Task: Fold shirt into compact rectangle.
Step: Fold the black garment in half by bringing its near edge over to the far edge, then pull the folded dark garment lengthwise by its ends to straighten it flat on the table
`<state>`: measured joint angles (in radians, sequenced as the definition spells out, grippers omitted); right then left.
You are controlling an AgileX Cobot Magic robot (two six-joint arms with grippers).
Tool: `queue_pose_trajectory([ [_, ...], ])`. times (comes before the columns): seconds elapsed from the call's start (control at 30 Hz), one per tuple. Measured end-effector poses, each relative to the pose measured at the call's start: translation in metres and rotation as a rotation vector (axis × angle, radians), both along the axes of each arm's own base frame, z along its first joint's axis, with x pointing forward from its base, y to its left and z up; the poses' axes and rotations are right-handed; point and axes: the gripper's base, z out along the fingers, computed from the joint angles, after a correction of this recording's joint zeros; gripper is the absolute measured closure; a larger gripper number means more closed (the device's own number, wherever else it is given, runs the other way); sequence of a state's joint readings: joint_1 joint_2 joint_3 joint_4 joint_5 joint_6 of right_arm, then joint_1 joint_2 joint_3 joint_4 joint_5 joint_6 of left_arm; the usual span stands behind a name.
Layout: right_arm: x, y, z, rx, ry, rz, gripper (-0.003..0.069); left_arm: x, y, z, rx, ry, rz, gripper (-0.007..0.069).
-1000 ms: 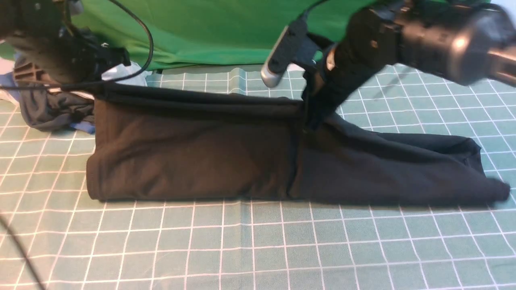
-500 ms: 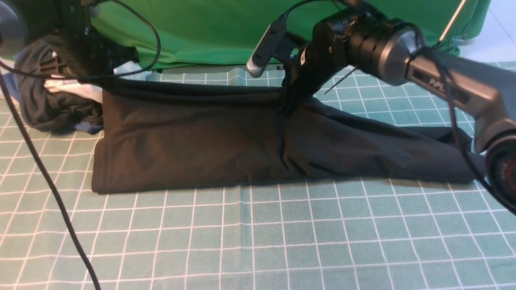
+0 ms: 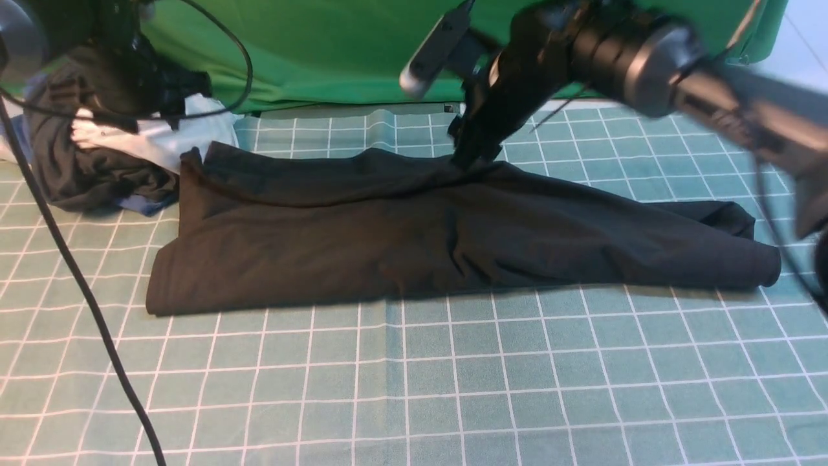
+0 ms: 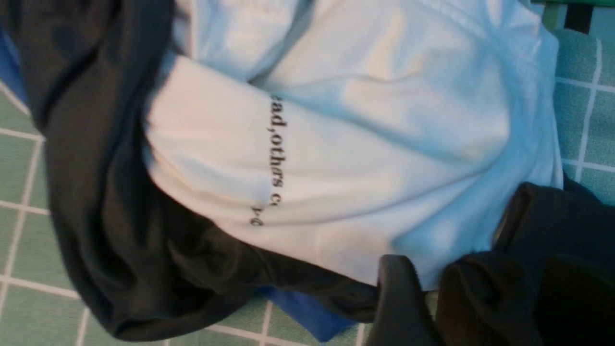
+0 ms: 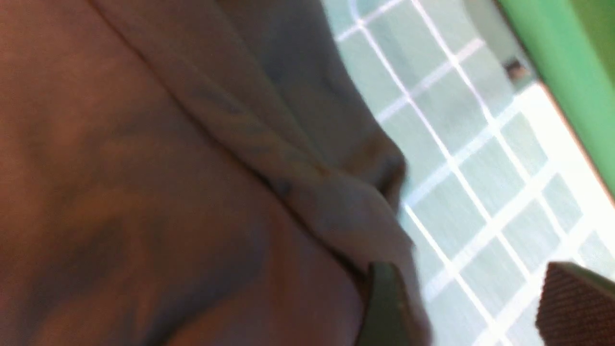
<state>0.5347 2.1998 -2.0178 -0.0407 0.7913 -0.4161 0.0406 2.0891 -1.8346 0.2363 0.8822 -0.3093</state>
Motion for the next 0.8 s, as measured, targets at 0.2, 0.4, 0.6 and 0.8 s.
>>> queue_pose_trajectory([
  [0.2,-0.027,-0.025,0.065,-0.023,-0.003,-0.067,0.0589,-0.004,-0.012,0.025,-0.109,0.079,-0.11,0.0305],
  [0.4,-0.045,-0.053,0.106,0.0,-0.009,-0.144,0.0651,-0.011,-0.071,0.012,-0.256,0.15,-0.376,0.059],
  [0.6,-0.055,-0.062,0.114,-0.01,0.042,-0.185,0.0652,-0.015,-0.141,-0.022,-0.252,0.189,-0.553,0.0621],
  [0.8,-0.079,-0.071,0.141,0.047,0.069,-0.225,0.0652,-0.008,-0.176,-0.067,-0.226,0.204,-0.614,0.0621],
])
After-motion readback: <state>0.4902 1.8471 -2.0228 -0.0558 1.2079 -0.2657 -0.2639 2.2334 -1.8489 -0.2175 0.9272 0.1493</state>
